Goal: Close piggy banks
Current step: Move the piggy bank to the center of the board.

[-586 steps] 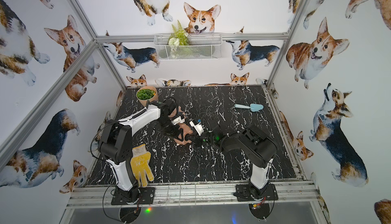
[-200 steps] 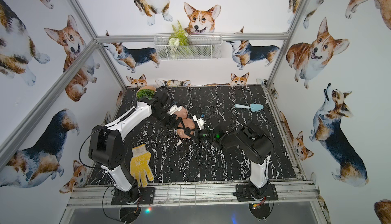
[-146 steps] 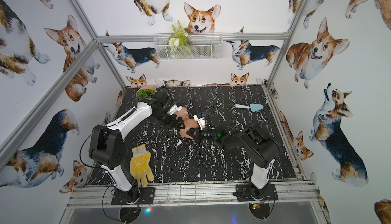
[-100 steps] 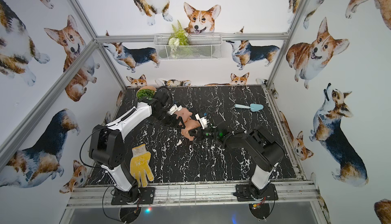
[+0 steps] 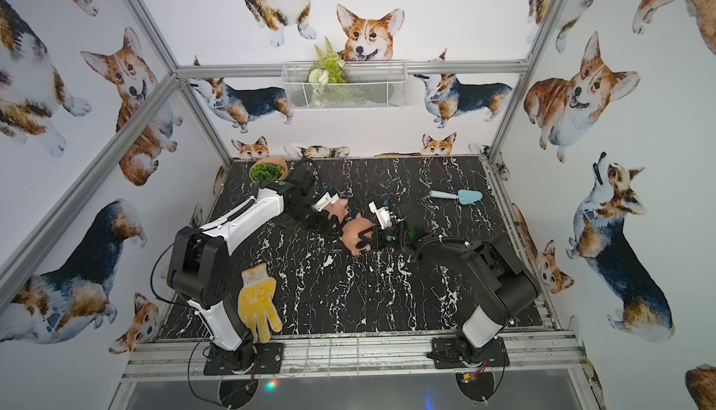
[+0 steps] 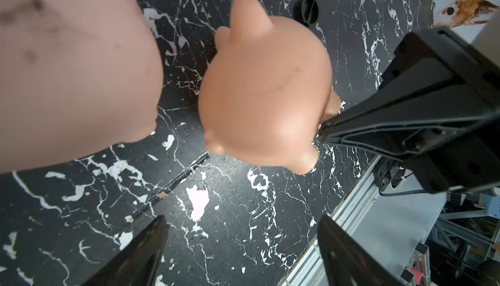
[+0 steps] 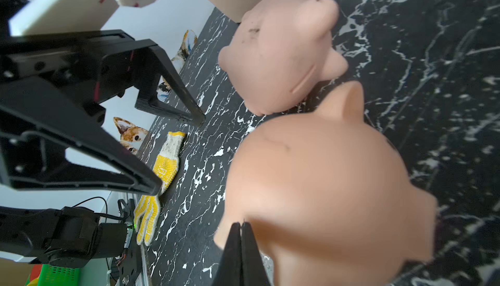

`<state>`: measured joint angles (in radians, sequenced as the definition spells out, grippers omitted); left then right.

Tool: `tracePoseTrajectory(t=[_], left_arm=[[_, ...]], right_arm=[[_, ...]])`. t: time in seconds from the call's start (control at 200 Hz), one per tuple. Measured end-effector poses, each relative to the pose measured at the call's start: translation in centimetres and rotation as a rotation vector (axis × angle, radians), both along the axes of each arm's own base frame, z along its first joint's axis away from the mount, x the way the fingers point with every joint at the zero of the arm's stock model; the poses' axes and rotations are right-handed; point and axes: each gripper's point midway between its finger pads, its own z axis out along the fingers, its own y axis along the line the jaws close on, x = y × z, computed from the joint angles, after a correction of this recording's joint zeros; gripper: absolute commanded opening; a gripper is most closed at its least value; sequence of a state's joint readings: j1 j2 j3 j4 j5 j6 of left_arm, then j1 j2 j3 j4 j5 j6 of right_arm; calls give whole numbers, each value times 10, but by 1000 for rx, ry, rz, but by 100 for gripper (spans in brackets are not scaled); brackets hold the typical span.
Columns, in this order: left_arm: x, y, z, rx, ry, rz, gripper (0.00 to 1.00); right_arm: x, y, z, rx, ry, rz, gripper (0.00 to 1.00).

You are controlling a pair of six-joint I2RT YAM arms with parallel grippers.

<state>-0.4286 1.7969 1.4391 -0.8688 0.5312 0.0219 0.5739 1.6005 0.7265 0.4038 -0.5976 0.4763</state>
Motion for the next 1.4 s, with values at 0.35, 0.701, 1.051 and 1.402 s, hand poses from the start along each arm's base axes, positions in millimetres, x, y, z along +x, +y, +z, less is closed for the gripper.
tracePoseTrajectory(t=[0.35, 0.701, 1.051, 1.402], left_arm=[[25, -25, 3, 1, -108, -7, 93], [53, -62, 3, 7, -195, -71, 95], [55, -97, -15, 57, -224, -189, 100], [37, -95, -36, 134, -201, -296, 100]], right_arm=[[6, -31, 13, -31, 12, -58, 5], [1, -51, 18, -80, -2, -106, 9], [-5, -74, 9, -113, 17, -164, 13], [-3, -82, 10, -120, 3, -185, 14]])
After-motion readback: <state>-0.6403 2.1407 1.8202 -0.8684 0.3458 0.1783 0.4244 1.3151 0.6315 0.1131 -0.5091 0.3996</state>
